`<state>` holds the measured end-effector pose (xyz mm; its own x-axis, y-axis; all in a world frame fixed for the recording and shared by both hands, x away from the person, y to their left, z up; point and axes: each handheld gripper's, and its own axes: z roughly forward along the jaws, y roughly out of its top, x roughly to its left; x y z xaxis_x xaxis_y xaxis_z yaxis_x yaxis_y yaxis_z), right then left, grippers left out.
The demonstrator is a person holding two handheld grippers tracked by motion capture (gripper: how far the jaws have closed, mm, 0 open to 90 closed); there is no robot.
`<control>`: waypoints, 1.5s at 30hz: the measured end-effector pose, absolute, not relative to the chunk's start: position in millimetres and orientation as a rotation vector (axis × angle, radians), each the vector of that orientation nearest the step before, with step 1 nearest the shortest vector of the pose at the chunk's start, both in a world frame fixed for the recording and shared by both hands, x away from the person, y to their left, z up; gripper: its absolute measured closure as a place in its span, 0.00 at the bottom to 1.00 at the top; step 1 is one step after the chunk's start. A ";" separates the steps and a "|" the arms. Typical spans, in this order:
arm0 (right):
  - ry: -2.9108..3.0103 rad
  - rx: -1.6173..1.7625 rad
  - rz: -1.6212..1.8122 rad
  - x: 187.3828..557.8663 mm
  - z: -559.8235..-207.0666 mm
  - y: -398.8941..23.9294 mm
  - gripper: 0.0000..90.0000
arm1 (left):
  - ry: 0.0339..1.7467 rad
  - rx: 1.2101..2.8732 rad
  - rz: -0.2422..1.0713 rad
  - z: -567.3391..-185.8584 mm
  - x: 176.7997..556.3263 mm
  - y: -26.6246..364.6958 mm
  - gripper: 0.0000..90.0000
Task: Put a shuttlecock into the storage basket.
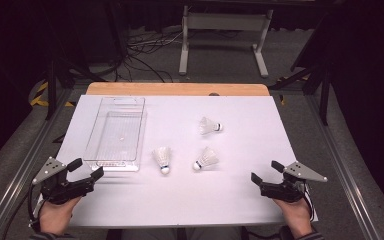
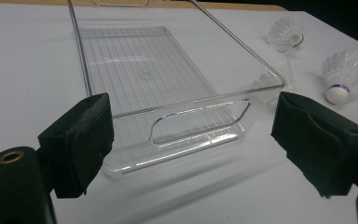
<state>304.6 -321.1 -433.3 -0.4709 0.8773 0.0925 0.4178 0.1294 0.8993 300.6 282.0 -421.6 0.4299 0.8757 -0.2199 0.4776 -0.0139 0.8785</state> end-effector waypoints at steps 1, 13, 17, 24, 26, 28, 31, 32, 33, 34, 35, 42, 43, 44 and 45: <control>1.948 1.244 1.308 304.6 -433.3 -321.1 0.09 | 1.198 1.654 0.484 -421.6 300.6 282.0 0.15; 1.956 1.244 1.304 304.8 -433.6 -320.4 0.09 | 1.166 1.675 0.482 -414.0 303.4 272.7 0.15; 1.958 1.243 1.304 304.9 -433.7 -320.1 0.09 | 1.166 1.678 0.479 -412.8 303.8 271.4 0.16; 1.957 1.240 1.307 304.8 -433.7 -319.9 0.09 | 1.158 1.683 0.479 -410.0 303.9 269.1 0.16; 1.958 1.238 1.307 304.8 -433.7 -320.0 0.09 | 1.155 1.687 0.481 -409.3 303.9 268.3 0.16; 1.960 1.239 1.305 304.8 -433.7 -319.8 0.09 | 1.150 1.683 0.475 -408.4 304.3 266.7 0.16; 1.962 1.239 1.300 304.8 -433.8 -319.6 0.10 | 1.146 1.685 0.471 -407.8 304.6 265.5 0.16; 1.962 1.238 1.300 304.8 -433.7 -319.5 0.10 | 1.142 1.689 0.473 -407.4 304.8 264.9 0.16; 1.962 1.237 1.300 304.7 -433.7 -319.4 0.10 | 1.141 1.688 0.475 -407.5 305.2 263.8 0.16; 1.962 1.237 1.300 304.7 -433.7 -319.4 0.10 | 1.142 1.692 0.476 -407.2 305.6 262.7 0.16; 1.962 1.239 1.298 304.7 -433.8 -319.4 0.10 | 1.138 1.699 0.478 -407.0 306.2 261.6 0.16; 1.969 1.241 1.293 305.2 -434.5 -319.4 0.10 | 1.115 1.718 0.474 -405.3 308.6 255.5 0.16; 1.970 1.242 1.292 305.2 -434.5 -319.4 0.10 | 1.116 1.718 0.473 -405.1 308.8 254.0 0.16; 1.970 1.242 1.293 305.2 -434.5 -319.2 0.10 | 1.109 1.722 0.473 -405.0 309.2 252.9 0.16; 1.969 1.242 1.293 305.1 -434.4 -319.2 0.10 | 1.105 1.727 0.468 -404.7 309.4 251.9 0.16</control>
